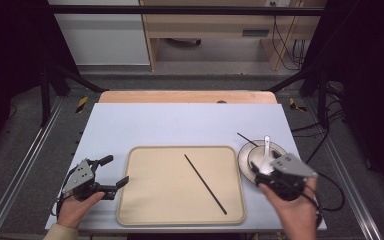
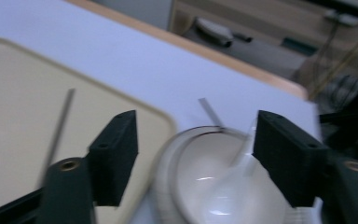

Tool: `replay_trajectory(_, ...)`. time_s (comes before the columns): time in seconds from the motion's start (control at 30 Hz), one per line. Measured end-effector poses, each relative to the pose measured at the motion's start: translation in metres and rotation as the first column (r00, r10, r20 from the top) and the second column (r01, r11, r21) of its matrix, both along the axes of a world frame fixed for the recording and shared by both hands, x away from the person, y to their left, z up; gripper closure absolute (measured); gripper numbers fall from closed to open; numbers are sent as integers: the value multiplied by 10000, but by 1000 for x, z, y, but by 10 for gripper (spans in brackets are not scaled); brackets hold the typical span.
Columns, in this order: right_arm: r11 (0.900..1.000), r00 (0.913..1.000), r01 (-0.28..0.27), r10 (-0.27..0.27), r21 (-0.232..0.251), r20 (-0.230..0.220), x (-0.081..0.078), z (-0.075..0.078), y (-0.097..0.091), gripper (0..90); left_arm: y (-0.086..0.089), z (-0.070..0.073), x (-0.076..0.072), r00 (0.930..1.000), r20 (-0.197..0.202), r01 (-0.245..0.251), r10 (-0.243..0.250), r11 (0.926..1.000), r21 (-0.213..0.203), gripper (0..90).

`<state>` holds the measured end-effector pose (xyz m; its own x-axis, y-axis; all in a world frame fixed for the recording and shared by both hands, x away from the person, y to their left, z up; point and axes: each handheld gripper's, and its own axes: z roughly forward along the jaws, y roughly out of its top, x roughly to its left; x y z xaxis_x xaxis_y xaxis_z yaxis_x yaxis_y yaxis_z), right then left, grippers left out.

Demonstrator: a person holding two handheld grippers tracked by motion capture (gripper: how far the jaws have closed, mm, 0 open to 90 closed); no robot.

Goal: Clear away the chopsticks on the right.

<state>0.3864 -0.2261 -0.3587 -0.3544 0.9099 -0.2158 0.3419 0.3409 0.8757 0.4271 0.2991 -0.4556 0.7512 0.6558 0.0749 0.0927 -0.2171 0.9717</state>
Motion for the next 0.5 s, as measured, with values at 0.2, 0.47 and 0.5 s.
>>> replay_trajectory(0.2,9980,9982,505,-492,-370,331,13,17,-61,246,0,0,0,10000,-22,-4,4,10000,19,76)
replay_trajectory(0.47,9981,9814,413,-492,-463,-1855,49,-29,-136,540,-3,-2,0,10000,-67,30,-30,9999,120,76)
replay_trajectory(0.5,9988,9748,200,-294,-444,-2211,53,-37,-137,554,-3,-2,0,10000,-76,39,-38,9999,144,76)
